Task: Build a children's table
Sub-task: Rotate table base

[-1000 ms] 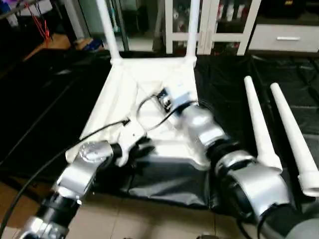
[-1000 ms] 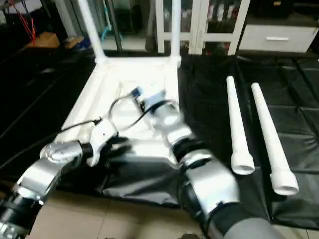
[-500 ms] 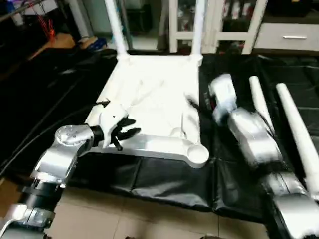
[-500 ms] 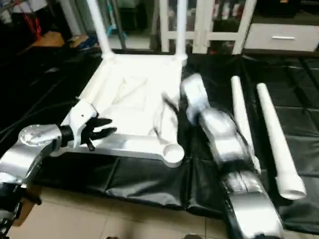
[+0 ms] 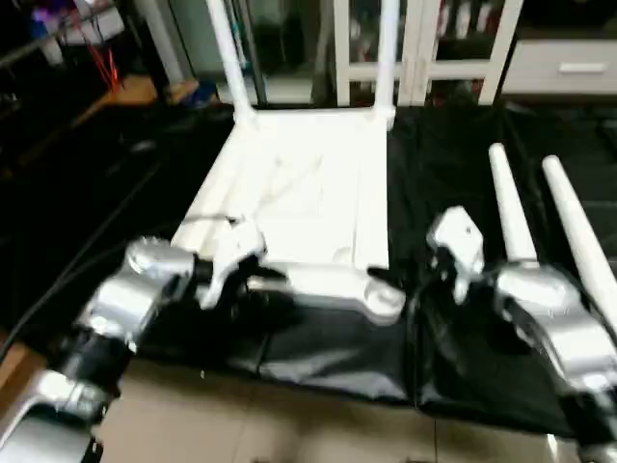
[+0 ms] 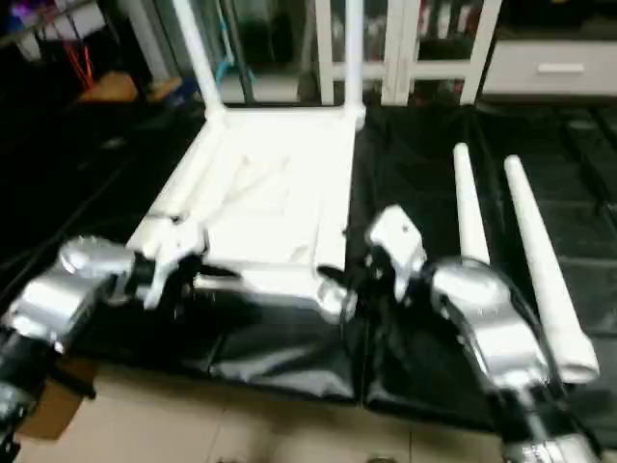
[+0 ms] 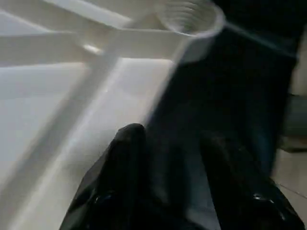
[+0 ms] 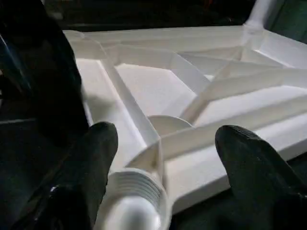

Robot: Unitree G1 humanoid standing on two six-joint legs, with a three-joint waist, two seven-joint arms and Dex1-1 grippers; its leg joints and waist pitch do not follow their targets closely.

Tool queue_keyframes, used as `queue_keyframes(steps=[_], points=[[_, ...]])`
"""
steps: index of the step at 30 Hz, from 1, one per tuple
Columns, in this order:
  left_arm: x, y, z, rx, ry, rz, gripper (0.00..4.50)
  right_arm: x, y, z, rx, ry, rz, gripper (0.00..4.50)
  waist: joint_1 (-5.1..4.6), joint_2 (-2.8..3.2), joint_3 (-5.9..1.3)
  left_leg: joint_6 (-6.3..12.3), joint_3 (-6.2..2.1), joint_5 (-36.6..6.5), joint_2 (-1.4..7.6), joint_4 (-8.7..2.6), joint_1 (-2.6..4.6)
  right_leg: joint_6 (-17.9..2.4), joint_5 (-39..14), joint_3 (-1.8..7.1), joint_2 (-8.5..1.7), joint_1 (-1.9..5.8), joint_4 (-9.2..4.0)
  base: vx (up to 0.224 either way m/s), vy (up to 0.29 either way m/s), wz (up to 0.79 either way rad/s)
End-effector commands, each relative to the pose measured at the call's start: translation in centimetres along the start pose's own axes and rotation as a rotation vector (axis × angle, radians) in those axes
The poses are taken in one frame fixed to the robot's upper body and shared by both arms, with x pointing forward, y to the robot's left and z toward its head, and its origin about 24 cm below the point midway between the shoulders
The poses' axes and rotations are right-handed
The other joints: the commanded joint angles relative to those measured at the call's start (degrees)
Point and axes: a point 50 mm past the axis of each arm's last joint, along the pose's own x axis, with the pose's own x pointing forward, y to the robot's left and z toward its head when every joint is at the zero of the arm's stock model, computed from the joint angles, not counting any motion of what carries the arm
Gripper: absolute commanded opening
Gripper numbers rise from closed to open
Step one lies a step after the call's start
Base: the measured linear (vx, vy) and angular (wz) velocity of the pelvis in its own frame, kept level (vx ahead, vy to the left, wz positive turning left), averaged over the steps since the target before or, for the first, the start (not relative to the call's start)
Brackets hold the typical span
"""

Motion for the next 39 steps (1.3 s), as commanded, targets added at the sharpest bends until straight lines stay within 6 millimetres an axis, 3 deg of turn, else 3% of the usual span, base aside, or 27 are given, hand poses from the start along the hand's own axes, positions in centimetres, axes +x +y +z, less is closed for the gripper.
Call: queue_keyframes(steps=[1, 3, 5, 8, 10, 11, 12, 13, 14, 18, 21, 23, 24, 27, 28, 31, 34, 36, 39], points=[[-0.2, 0.0, -0.5, 0.006, 0.031, -0.003, 2.20, -0.2, 0.7, 0.9, -0.001, -0.010, 0.034, 3.60, -0.09, -0.78, -3.83, 2.84, -1.17, -19.58, 1.82, -4.76, 1.45, -11.43, -19.19, 0.65, -1.09, 2.32, -4.23, 0.000, 0.000, 0.00], [0.1, 0.3, -1.0, 0.015, 0.052, 0.038, 2.20, -0.2, 1.3, 1.0, 0.011, 0.004, 0.050, 3.60, -0.23, -1.30, -3.71, 2.49, -1.21, -20.03, 1.84, -4.81, 1.41, -10.18, -21.65, 0.75, -1.04, 2.21, -4.54, 0.000, 0.000, 0.00], [0.4, 0.8, -1.3, 0.021, 0.063, 0.094, 2.20, -0.1, 1.6, 1.0, 0.008, 0.011, 0.055, 3.60, -0.23, -1.03, -3.70, 2.18, -1.29, -20.22, 1.78, -4.85, 1.41, -9.68, -22.38, 0.74, -1.05, 2.17, -4.53, 0.000, 0.000, 0.00], [0.6, 1.6, -1.6, 0.022, 0.068, 0.179, 2.20, 0.2, 2.0, 1.2, 0.018, 0.006, 0.065, 3.60, -0.50, -1.42, -3.70, 1.55, -1.36, -21.17, 1.78, -4.92, 1.44, -9.02, -23.75, 0.73, -1.05, 1.99, -4.78, 0.000, 0.000, 0.00], [0.7, 1.8, -1.5, 0.018, 0.057, 0.201, 2.20, 0.3, 2.2, 1.4, 0.023, 0.004, 0.071, 3.60, -0.38, -1.25, -3.64, 1.20, -1.31, -22.48, 1.71, -4.80, 1.84, -8.48, -25.89, 0.79, -1.12, 1.63, -5.02, 0.000, 0.000, 0.00], [0.8, 1.9, -1.4, 0.011, 0.042, 0.204, 2.20, 0.3, 2.2, 1.4, 0.026, 0.006, 0.073, 3.60, -0.53, -1.30, -3.51, 1.04, -1.49, -22.89, 1.70, -4.98, 1.55, -8.05, -27.19, 0.73, -1.23, 1.82, -5.05, 0.000, 0.000, 0.00], [0.8, 1.9, -1.3, 0.014, 0.034, 0.201, 2.20, 0.3, 2.2, 1.4, 0.026, 0.017, 0.077, 3.60, -0.60, -1.85, -3.46, 0.90, -1.49, -23.29, 1.70, -5.07, 1.50, -7.37, -28.58, 0.69, -1.19, 1.78, -5.24, 0.000, 0.000, 0.00], [0.8, 1.8, -1.2, 0.015, 0.033, 0.198, 2.20, 0.2, 2.3, 1.4, 0.026, 0.018, 0.078, 3.60, -0.60, -1.57, -3.40, 0.73, -1.57, -23.82, 1.72, -5.08, 1.69, -6.91, -29.94, 0.73, -1.23, 1.56, -5.31, 0.000, 0.000, 0.00], [0.8, 1.8, -1.2, 0.018, 0.029, 0.189, 2.20, 0.2, 2.3, 1.4, 0.026, 0.022, 0.083, 3.60, -0.69, -1.96, -3.39, 0.75, -1.56, -23.88, 1.71, -5.05, 1.66, -6.69, -30.48, 0.74, -1.23, 1.51, -5.43, 0.000, 0.000, 0.00], [0.6, 1.4, -0.3, 0.023, -0.027, 0.135, 2.20, 0.0, 2.4, 1.5, 0.031, 0.024, 0.097, 3.60, -0.92, -1.83, -3.27, 0.65, -1.75, -24.16, 1.71, -5.07, 1.54, -5.64, -33.02, 0.71, -1.40, 1.32, -5.64, 0.000, 0.000, 0.00], [0.4, 1.5, 1.0, 0.009, -0.094, 0.099, 2.40, 0.1, 2.2, 1.6, 0.033, 0.021, 0.091, 3.60, -0.85, -1.78, -3.40, 0.68, -1.71, -23.58, 1.76, -5.12, 1.54, -6.55, -31.25, 0.78, -1.47, 1.34, -5.44, 0.000, 0.000, 0.00], [0.4, 2.1, 1.8, -0.004, -0.138, 0.126, 2.50, 0.2, 2.1, 1.6, 0.023, 0.027, 0.087, 3.60, -0.94, -2.18, -3.48, 0.92, -1.52, -23.00, 1.65, -4.99, 1.43, -7.23, -29.14, 0.74, -1.29, 1.43, -5.34, 0.000, 0.000, 0.00], [0.5, 2.4, 1.9, 0.008, -0.136, 0.144, 2.56, 0.2, 2.1, 1.6, 0.018, 0.030, 0.085, 3.60, -0.75, -2.10, -3.67, 1.21, -1.44, -21.98, 1.65, -4.84, 1.60, -7.77, -27.65, 0.78, -1.31, 1.46, -5.23, 0.000, 0.000, 0.00], [0.7, 2.8, 1.7, 0.026, -0.119, 0.178, 2.68, 0.2, 2.1, 1.6, 0.017, 0.034, 0.086, 3.60, -0.77, -2.11, -3.66, 1.97, -1.38, -20.32, 1.52, -4.72, 1.18, -8.14, -25.48, 0.74, -1.23, 1.84, -5.05, 0.000, 0.000, 0.00], [1.2, 3.2, 1.2, 0.043, -0.093, 0.221, 2.68, 0.2, 2.2, 1.5, 0.017, 0.042, 0.092, 3.60, -0.85, -2.62, -3.80, 2.93, -1.31, -17.99, 1.41, -4.49, 0.85, -8.36, -23.43, 0.75, -1.17, 2.07, -4.93, 0.000, 0.000, 0.00], [1.9, 3.4, 0.0, 0.028, -0.034, 0.245, 2.68, 0.1, 2.3, 1.5, 0.015, 0.051, 0.096, 3.60, -0.83, -2.57, -4.16, 3.77, -1.30, -15.00, 1.57, -4.28, 0.71, -9.11, -19.62, 0.72, -1.23, 2.45, -4.53, 0.000, 0.000, 0.00], [2.2, 3.0, -0.9, 0.006, 0.002, 0.211, 2.68, 0.0, 2.3, 1.4, 0.014, 0.057, 0.095, 3.60, -0.43, -2.18, -4.53, 5.43, -1.20, -11.88, 1.84, -4.00, 1.03, -11.27, -13.86, 0.73, -1.37, 2.47, -4.06, 0.000, 0.000, 0.00], [2.3, 2.8, -1.1, -0.005, 0.002, 0.186, 2.68, 0.0, 2.2, 1.4, 0.011, 0.061, 0.093, 3.60, -0.35, -2.40, -4.56, 6.13, -1.12, -10.98, 1.80, -3.85, 0.93, -12.27, -11.85, 0.70, -1.28, 2.63, -3.82, 0.000, 0.000, 0.00], [2.2, 2.5, -1.4, -0.010, 0.014, 0.140, 2.68, -0.3, 2.0, 1.4, 0.014, 0.066, 0.088, 3.60, -0.04, -2.13, -4.66, 6.70, -1.06, -10.11, 1.89, -3.76, 1.08, -13.01, -9.87, 0.65, -1.23, 2.63, -3.58, 0.000, 0.000, 0.00]])
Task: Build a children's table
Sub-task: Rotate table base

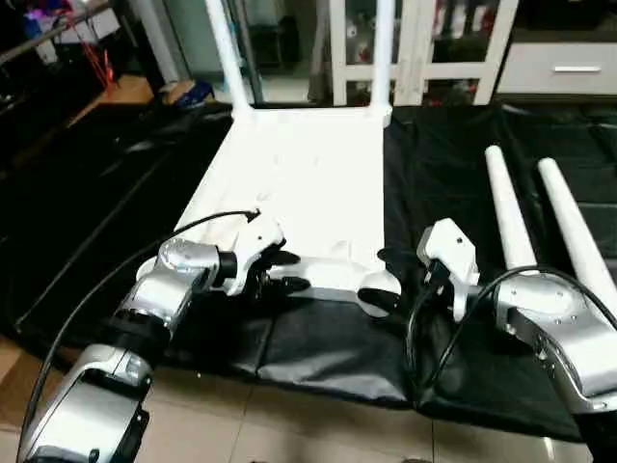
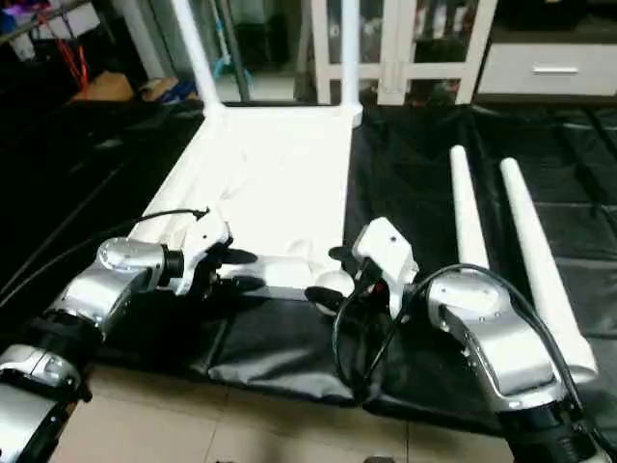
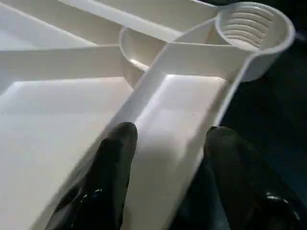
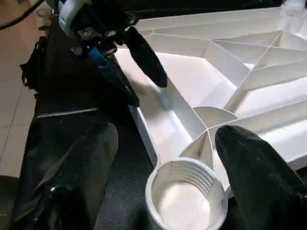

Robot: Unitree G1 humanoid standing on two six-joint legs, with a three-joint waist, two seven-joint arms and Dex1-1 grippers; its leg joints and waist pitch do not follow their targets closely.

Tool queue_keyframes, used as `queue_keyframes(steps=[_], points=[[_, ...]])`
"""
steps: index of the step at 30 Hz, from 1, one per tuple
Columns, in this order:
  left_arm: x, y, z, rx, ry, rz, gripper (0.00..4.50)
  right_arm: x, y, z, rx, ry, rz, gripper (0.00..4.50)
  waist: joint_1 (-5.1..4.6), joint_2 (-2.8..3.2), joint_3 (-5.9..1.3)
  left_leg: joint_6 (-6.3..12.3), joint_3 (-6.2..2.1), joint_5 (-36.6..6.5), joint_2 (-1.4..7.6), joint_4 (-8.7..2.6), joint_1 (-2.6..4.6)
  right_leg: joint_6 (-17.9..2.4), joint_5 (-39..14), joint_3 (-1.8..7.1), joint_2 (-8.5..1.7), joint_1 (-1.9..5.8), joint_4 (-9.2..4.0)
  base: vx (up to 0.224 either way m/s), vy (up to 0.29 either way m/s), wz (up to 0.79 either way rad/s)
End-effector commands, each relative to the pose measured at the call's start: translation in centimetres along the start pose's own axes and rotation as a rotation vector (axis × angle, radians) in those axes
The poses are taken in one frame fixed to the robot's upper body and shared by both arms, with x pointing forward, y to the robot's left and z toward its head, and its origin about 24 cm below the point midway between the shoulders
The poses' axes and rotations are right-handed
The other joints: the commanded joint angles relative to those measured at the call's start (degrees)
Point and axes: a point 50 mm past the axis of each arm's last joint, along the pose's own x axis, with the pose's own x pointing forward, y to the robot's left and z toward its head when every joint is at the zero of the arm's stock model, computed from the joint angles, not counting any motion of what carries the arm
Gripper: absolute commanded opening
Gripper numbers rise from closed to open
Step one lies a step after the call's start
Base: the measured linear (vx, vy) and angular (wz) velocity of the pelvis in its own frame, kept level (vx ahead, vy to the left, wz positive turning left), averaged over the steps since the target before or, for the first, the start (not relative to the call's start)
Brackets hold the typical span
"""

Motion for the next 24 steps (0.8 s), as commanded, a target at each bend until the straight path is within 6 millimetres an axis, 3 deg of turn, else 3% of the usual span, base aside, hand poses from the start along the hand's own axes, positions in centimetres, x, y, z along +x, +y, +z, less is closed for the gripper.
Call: queue_keyframes(steps=[1, 2, 5, 12, 14, 16, 17, 20, 21, 24], points=[[-0.4, -0.2, -1.3, -0.015, 0.062, -0.022, 2.68, -0.3, 0.2, 0.6, -0.019, -0.005, 0.018, 3.60, 0.26, -1.51, -4.65, 6.75, -1.05, -9.72, 1.95, -3.70, 1.27, -13.71, -8.45, 0.61, -1.09, 2.65, -3.22, 0.000, 0.000, 0.00], [-0.4, -0.2, -1.3, -0.015, 0.062, -0.022, 2.68, -0.3, 0.2, 0.6, -0.019, -0.005, 0.018, 3.60, 0.36, -1.30, -4.63, 6.90, -1.04, -9.70, 1.94, -3.67, 1.28, -13.85, -8.05, 0.55, -1.08, 2.71, -3.21, 0.000, 0.000, 0.00], [-0.3, -0.1, -1.4, -0.018, 0.058, -0.030, 2.41, -1.1, 1.4, 0.9, 0.027, 0.000, 0.142, 3.60, 0.98, -1.39, -4.45, 6.48, -1.02, -11.97, 2.13, -3.83, 1.51, -13.66, -10.39, 0.69, -1.25, 2.87, -3.48, 0.000, 0.000, 0.00], [-0.5, 0.0, -0.8, -0.022, 0.032, -0.067, 1.92, -1.4, 1.6, 0.9, 0.032, 0.022, 0.182, 3.60, 0.84, -1.41, -4.14, 3.91, -1.14, -15.40, 2.08, -4.30, 1.42, -12.69, -15.51, 0.68, -1.35, 2.62, -3.81, 0.000, 0.000, 0.00], [-0.6, 0.1, -0.8, -0.015, 0.037, -0.074, 1.81, -1.4, 1.6, 0.8, 0.029, 0.027, 0.180, 3.60, 0.74, -1.22, -4.19, 3.58, -1.15, -15.71, 2.03, -4.27, 1.42, -12.54, -15.29, 0.66, -1.34, 2.60, -3.86, 0.000, 0.000, 0.00], [-0.7, 0.0, -1.0, 0.004, 0.071, -0.101, 1.66, -1.4, 1.6, 0.8, 0.029, 0.036, 0.176, 3.60, 0.78, -0.59, -4.20, 3.56, -1.23, -15.49, 1.99, -4.27, 1.41, -12.68, -14.45, 0.64, -1.37, 2.65, -3.76, 0.000, 0.000, 0.00], [-0.7, 0.0, -1.0, 0.004, 0.071, -0.101, 1.49, -1.4, 1.6, 0.8, 0.029, 0.036, 0.176, 3.60, 0.68, -0.98, -4.26, 3.66, -1.18, -15.35, 1.98, -4.24, 1.36, -12.71, -13.80, 0.63, -1.31, 2.70, -3.82, 0.000, 0.000, 0.00], [-0.7, -0.1, -1.1, 0.018, 0.094, -0.112, 1.33, -1.5, 1.7, 0.7, 0.029, 0.040, 0.174, 3.60, 0.73, -0.86, -4.44, 4.20, -1.20, -14.01, 1.98, -4.10, 1.30, -13.18, -11.56, 0.57, -1.34, 2.84, -3.52, 0.000, 0.000, 0.00], [-0.7, -0.2, -1.4, 0.053, 0.135, -0.120, 1.25, -1.6, 1.7, 0.6, 0.030, 0.048, 0.170, 3.60, 0.76, -0.39, -4.46, 4.32, -1.25, -13.88, 1.99, -4.09, 1.35, -13.33, -11.28, 0.52, -1.33, 2.82, -3.46, 0.000, 0.000, 0.00], [-0.6, -0.2, -1.5, 0.085, 0.170, -0.114, 1.03, -1.6, 1.7, 0.4, 0.028, 0.056, 0.165, 3.60, 0.67, -0.74, -4.47, 4.29, -1.26, -14.08, 2.01, -4.13, 1.32, -13.17, -10.94, 0.53, -1.31, 2.94, -3.53, 0.000, 0.000, 0.00]])
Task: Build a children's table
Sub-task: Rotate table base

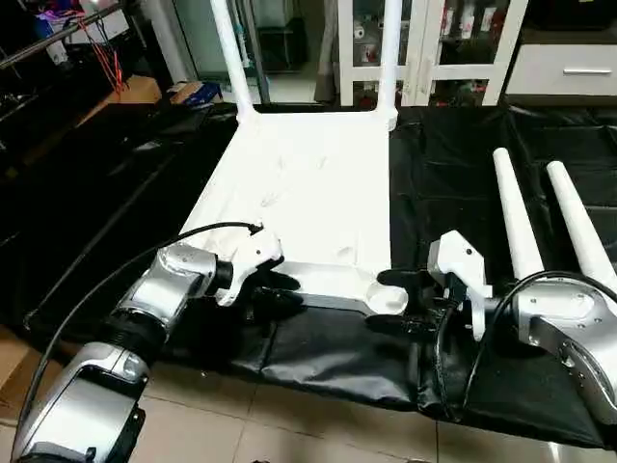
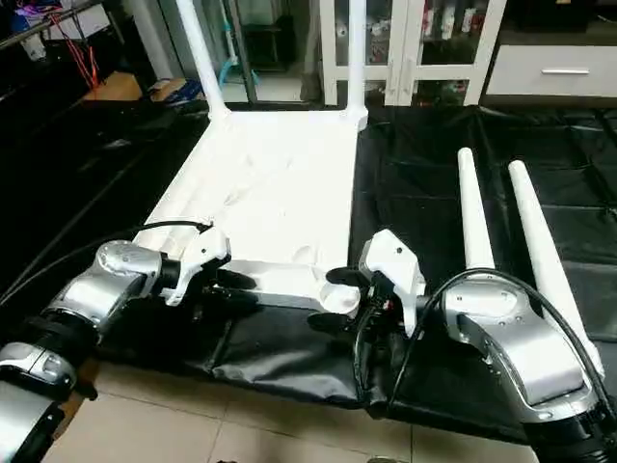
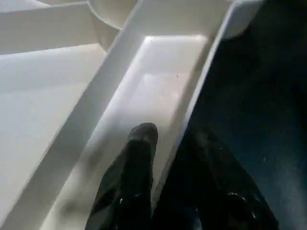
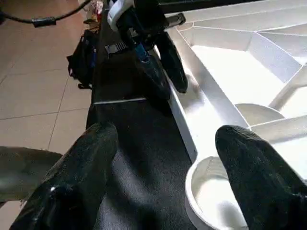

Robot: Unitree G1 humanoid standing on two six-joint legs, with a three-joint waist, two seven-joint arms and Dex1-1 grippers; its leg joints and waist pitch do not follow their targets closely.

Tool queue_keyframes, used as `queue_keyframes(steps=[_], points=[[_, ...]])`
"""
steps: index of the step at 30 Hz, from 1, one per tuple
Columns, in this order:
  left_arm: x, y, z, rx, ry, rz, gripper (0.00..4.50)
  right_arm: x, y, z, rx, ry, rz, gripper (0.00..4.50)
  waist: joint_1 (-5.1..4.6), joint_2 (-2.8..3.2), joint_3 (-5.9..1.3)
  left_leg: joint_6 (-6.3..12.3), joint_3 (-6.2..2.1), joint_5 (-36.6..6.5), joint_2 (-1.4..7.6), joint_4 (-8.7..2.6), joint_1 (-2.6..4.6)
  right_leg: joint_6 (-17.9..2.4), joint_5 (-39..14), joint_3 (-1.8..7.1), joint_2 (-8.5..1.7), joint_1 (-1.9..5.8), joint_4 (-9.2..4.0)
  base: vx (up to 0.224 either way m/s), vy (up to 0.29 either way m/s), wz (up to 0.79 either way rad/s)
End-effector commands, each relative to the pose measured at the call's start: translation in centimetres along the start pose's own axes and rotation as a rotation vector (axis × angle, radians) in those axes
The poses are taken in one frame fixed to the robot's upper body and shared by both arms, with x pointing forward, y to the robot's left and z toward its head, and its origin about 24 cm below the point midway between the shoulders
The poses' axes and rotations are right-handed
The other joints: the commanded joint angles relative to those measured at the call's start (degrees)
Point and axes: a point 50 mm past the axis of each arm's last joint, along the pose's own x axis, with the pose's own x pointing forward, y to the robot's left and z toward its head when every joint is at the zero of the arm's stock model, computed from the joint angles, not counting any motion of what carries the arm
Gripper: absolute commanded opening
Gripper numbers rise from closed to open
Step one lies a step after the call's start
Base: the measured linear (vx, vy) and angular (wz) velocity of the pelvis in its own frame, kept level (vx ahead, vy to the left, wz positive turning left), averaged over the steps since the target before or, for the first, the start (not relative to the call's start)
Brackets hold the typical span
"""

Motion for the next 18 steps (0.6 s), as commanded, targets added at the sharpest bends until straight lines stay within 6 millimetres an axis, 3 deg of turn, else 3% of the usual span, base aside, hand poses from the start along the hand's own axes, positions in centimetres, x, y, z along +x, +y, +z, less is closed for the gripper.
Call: queue_keyframes(steps=[1, 3, 14, 18], points=[[-0.3, 0.0, -0.9, 0.002, 0.068, -0.002, 0.97, 0.0, 0.3, 0.2, -0.018, 0.007, 0.004, 3.60, 0.10, -1.44, -4.22, 4.36, -1.29, -14.03, 2.03, -4.19, 1.25, -13.21, -11.01, 0.62, -1.16, 2.92, -3.69, 0.000, 0.000, 0.00], [-0.3, 0.0, -0.9, 0.005, 0.070, 0.001, 0.84, 0.0, 0.3, 0.2, -0.018, 0.009, 0.003, 3.60, 0.15, -1.19, -4.16, 4.31, -1.25, -14.41, 2.02, -4.16, 1.36, -13.28, -12.31, 0.62, -1.23, 2.80, -3.76, 0.000, 0.000, 0.00], [-0.7, -0.4, -2.2, 0.021, 0.173, 0.018, 0.23, 0.0, 0.1, 0.4, -0.037, 0.018, -0.001, 3.60, -0.58, -1.50, -3.98, 4.35, -1.40, -15.04, 2.06, -4.33, 1.09, -12.86, -14.29, 0.62, -1.34, 2.97, -3.82, 0.000, 0.000, 0.00], [-1.0, -0.8, -3.1, -0.042, 0.188, 0.065, 0.08, 0.1, 0.1, 0.4, -0.034, 0.014, -0.005, 3.60, -1.48, -1.70, -3.50, 3.02, -1.58, -19.04, 1.98, -4.67, 1.22, -11.18, -21.57, 0.59, -1.35, 2.97, -4.36, 0.000, 0.000, 0.00]])
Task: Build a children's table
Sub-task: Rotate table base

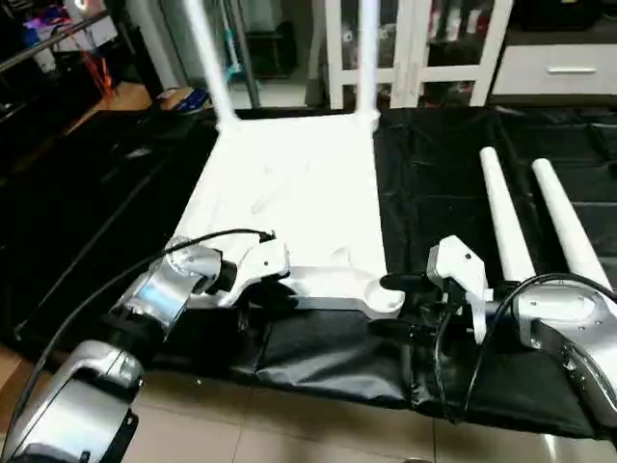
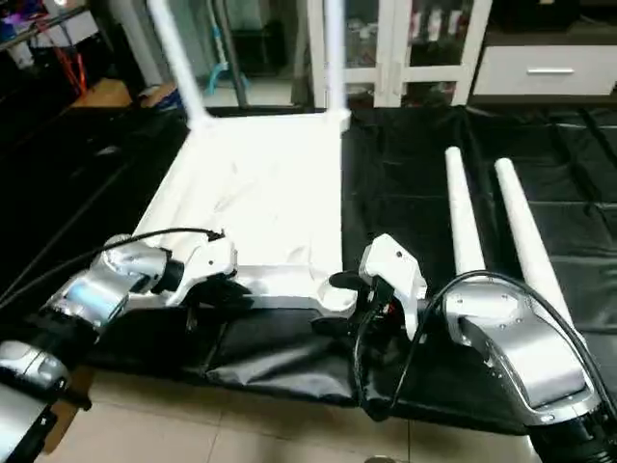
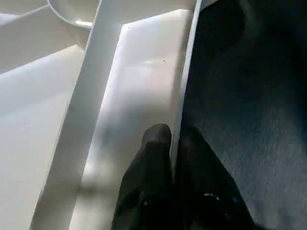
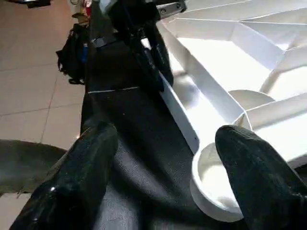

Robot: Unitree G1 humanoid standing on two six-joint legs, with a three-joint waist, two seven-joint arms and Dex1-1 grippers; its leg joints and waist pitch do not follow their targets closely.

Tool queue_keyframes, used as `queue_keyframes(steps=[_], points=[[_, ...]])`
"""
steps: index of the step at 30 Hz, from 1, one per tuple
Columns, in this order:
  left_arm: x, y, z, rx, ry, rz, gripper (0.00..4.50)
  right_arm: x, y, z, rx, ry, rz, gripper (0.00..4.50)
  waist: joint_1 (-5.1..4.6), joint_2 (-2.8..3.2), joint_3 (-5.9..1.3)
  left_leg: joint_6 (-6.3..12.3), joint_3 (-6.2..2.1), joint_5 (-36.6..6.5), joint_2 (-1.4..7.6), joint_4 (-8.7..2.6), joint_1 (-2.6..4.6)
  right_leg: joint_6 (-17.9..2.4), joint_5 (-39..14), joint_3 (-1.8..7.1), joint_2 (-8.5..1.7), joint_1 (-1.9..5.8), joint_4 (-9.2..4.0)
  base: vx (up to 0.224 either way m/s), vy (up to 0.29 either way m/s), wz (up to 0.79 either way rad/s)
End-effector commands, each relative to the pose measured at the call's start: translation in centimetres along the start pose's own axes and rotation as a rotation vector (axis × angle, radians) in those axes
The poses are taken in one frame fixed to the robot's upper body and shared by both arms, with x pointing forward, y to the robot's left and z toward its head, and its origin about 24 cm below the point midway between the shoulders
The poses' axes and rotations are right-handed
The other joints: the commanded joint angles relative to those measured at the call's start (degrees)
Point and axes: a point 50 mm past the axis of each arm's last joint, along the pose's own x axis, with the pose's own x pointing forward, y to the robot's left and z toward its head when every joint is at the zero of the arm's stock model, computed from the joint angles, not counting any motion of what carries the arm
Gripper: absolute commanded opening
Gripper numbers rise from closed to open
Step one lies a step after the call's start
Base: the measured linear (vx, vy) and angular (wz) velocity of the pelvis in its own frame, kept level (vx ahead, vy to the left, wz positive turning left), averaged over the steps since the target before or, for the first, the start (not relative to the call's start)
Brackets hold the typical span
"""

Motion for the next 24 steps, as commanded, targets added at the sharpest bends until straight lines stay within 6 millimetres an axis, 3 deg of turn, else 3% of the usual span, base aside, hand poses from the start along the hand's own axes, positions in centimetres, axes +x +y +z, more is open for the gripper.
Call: queue_keyframes(steps=[1, 4, 5, 7, 9, 10, 11, 13, 16, 18, 19, 21, 22, 23, 24], points=[[-0.8, -0.7, -3.3, -0.131, 0.093, 0.063, 0.05, 0.1, 0.2, 0.5, -0.027, -0.010, 0.003, 3.60, 0.11, -1.74, -3.33, 2.86, -1.61, -19.74, 1.91, -4.69, 0.57, -10.85, -22.83, 0.54, -1.28, 2.45, -4.54, 0.000, 0.000, 0.00], [-1.2, -1.4, -3.8, -0.157, 0.088, 0.077, 0.01, 0.2, 0.2, 0.5, -0.024, -0.010, 0.001, 3.60, -0.75, -1.75, -3.12, 1.91, -1.92, -21.99, 1.87, -5.02, 0.46, -9.56, -26.00, 0.46, -1.24, 2.41, -4.67, 0.000, 0.000, 0.00], [-1.4, -1.6, -4.0, -0.161, 0.088, 0.080, 0.01, 0.2, 0.2, 0.5, -0.024, -0.010, 0.001, 3.60, -1.12, -1.67, -3.14, 1.43, -2.05, -23.35, 1.90, -5.01, 0.73, -9.07, -27.27, 0.46, -1.22, 2.21, -4.77, 0.000, 0.000, 0.00], [-2.1, -2.1, -4.5, -0.174, 0.099, 0.100, 0.01, 0.3, 0.2, 0.5, -0.025, -0.009, -0.001, 3.60, -1.69, -2.37, -3.04, 1.29, -2.16, -24.28, 1.82, -5.03, 0.66, -8.25, -29.50, 0.44, -1.26, 2.11, -4.97, 0.000, 0.000, 0.00], [-2.5, -2.3, -4.8, -0.187, 0.103, 0.113, 0.01, 0.3, 0.1, 0.4, -0.027, -0.005, 0.000, 3.60, -2.76, -2.05, -2.66, 0.92, -2.51, -25.81, 1.54, -5.08, 0.36, -6.41, -34.56, 0.16, -1.31, 1.91, -5.34, 0.000, 0.000, 0.00], [-2.9, -2.6, -5.2, -0.196, 0.112, 0.134, 0.01, 0.4, 0.1, 0.4, -0.028, -0.003, 0.003, 3.60, -2.96, -2.34, -2.65, 0.79, -2.61, -26.19, 1.50, -5.03, 0.34, -5.88, -35.54, 0.12, -1.30, 1.82, -5.46, 0.000, 0.000, 0.00], [-3.2, -2.6, -5.4, -0.203, 0.118, 0.152, 0.01, 0.5, 0.1, 0.4, -0.028, -0.004, 0.004, 3.60, -3.03, -2.12, -2.56, 0.59, -2.82, -26.75, 1.48, -5.04, 0.36, -5.48, -36.55, 0.08, -1.39, 1.74, -5.47, 0.000, 0.000, 0.00], [-3.8, -2.2, -5.7, -0.201, 0.131, 0.212, 0.01, 0.7, 0.0, 0.6, -0.034, -0.004, 0.007, 3.60, -3.76, -2.57, -2.22, -0.14, -3.46, -29.80, 1.12, -4.86, 0.44, -3.23, -41.78, -0.30, -1.33, 1.13, -6.15, 0.000, 0.000, 0.00], [-4.2, -1.8, -5.5, -0.190, 0.128, 0.260, 0.01, 0.7, -0.1, 0.6, -0.038, -0.002, 0.008, 3.60, -4.65, -2.61, -2.17, -0.58, -3.85, -31.74, 0.90, -4.67, 0.73, -2.38, -43.11, -0.81, -1.36, 0.98, -6.69, 0.000, 0.000, 0.00], [-4.5, -0.7, -4.9, -0.133, 0.117, 0.337, 0.01, 0.8, -0.2, 0.6, -0.043, 0.000, 0.004, 3.60, -5.42, -1.97, -1.71, -1.20, -4.62, -36.69, 1.18, -5.49, 0.58, -2.07, -41.92, -2.04, -1.07, 1.36, -6.85, -0.028, 0.011, -0.05], [-4.5, -0.5, -4.8, -0.123, 0.113, 0.350, 0.01, 0.9, -0.2, 0.6, -0.044, -0.001, 0.002, 3.60, -5.60, -1.88, -1.53, -1.51, -4.79, -38.69, 1.15, -5.55, 0.77, -1.48, -42.69, -2.48, -0.90, 1.18, -7.20, -0.064, 0.024, -0.11], [-4.5, -0.1, -4.4, -0.106, 0.100, 0.376, 0.01, 0.9, -0.3, 0.6, -0.044, -0.002, -0.001, 3.60, -6.30, -1.61, -1.36, -2.42, -5.32, -42.87, 1.11, -5.79, 1.37, -0.59, -42.46, -3.77, -0.75, 1.53, -7.72, -0.065, 0.023, -0.12], [-4.5, -0.1, -4.4, -0.106, 0.100, 0.376, 0.01, 0.9, -0.3, 0.6, -0.044, -0.002, -0.001, 3.60, -6.89, -1.50, -1.10, -2.72, -5.88, -45.36, 1.56, -6.64, 0.83, 0.03, -40.10, -5.04, -0.58, 2.96, -7.38, -0.079, 0.026, -0.14], [-4.6, 0.2, -4.2, -0.093, 0.099, 0.398, 0.01, 0.9, -0.3, 0.6, -0.046, 0.000, -0.002, 3.60, -6.36, -0.50, -0.19, -3.80, -6.20, -51.29, 2.91, -9.73, -0.50, -0.62, -34.19, -6.20, 0.23, 5.37, -4.26, -0.079, 0.026, -0.14], [-4.6, 0.5, -4.0, -0.093, 0.097, 0.413, 0.01, 0.9, -0.2, 0.6, -0.047, 0.001, -0.003, 3.60, -2.51, -0.17, 0.10, -5.70, -5.68, -57.61, 4.14, -14.13, -5.40, -2.97, -15.92, -3.88, 0.65, 9.99, 6.59, -0.107, 0.008, -0.09]])
